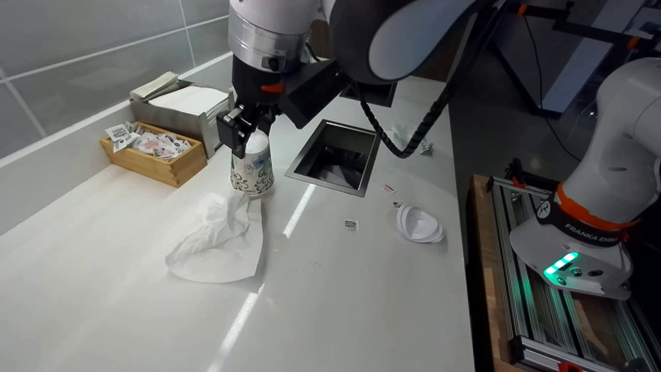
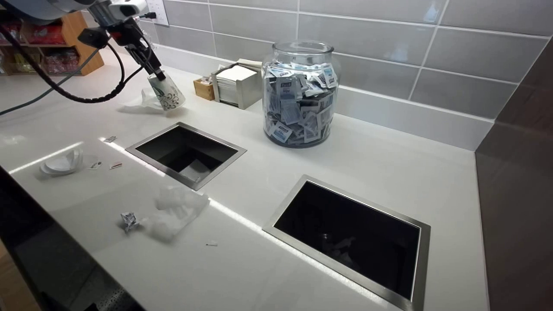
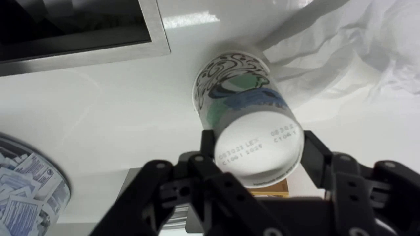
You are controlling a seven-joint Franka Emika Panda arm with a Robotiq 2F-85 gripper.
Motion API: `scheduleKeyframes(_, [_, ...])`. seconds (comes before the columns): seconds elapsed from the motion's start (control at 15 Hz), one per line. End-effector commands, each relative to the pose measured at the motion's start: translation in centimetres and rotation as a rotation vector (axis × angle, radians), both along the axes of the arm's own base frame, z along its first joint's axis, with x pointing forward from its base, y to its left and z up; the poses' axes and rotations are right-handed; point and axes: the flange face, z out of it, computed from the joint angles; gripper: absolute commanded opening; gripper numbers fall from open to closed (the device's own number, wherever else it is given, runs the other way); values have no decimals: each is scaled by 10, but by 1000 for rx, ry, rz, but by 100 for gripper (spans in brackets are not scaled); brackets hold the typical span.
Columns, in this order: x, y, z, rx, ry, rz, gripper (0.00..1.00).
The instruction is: Turn the paper cup over
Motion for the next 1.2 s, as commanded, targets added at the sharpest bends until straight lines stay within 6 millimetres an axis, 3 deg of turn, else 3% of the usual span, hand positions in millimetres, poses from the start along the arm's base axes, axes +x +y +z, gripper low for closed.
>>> scheduleKeyframes(0.0, [-22, 4, -8, -70, -86, -9, 41])
scheduleKeyframes(0.73, [-43, 16, -43, -240, -227, -34, 41])
scheduleKeyframes(0.8, [-46, 18, -46, -238, -220, -29, 91])
scheduleKeyframes(1.0, [-50, 23, -46, -234, -219, -30, 100])
scheduleKeyframes(1.13, [-50, 25, -44, -226, -221, -30, 100])
